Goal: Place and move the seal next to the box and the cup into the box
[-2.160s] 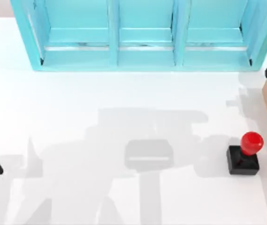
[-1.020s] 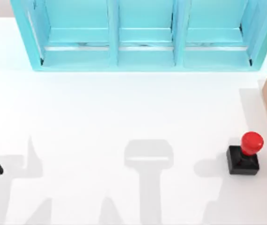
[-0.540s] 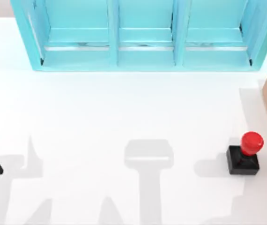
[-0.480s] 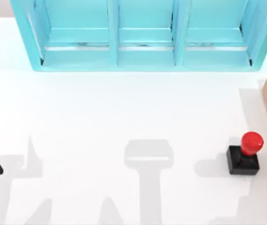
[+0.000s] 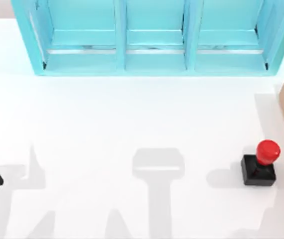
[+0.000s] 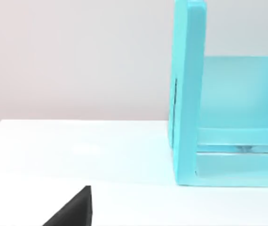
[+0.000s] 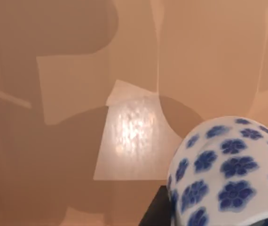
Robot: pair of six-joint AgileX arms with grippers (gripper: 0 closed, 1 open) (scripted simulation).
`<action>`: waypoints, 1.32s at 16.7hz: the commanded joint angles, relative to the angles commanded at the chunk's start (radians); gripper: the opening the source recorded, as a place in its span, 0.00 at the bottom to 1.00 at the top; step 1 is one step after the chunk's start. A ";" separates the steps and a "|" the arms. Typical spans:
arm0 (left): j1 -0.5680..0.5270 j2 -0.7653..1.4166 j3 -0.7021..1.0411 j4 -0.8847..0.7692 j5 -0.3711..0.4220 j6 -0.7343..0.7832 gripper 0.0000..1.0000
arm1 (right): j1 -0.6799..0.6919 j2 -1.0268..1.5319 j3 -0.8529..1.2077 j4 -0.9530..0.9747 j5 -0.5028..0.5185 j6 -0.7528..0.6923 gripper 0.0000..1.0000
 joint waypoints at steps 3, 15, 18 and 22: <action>0.000 0.000 0.000 0.000 0.000 0.000 1.00 | 0.000 0.000 0.000 0.000 0.000 0.000 0.38; 0.000 0.000 0.000 0.000 0.000 0.000 1.00 | 0.000 0.000 0.000 0.000 0.000 0.000 1.00; 0.000 0.000 0.000 0.000 0.000 0.000 1.00 | 0.000 0.000 0.000 0.000 0.000 0.000 1.00; 0.000 0.000 0.000 0.000 0.000 0.000 1.00 | 0.001 -0.013 0.015 -0.015 0.002 0.003 1.00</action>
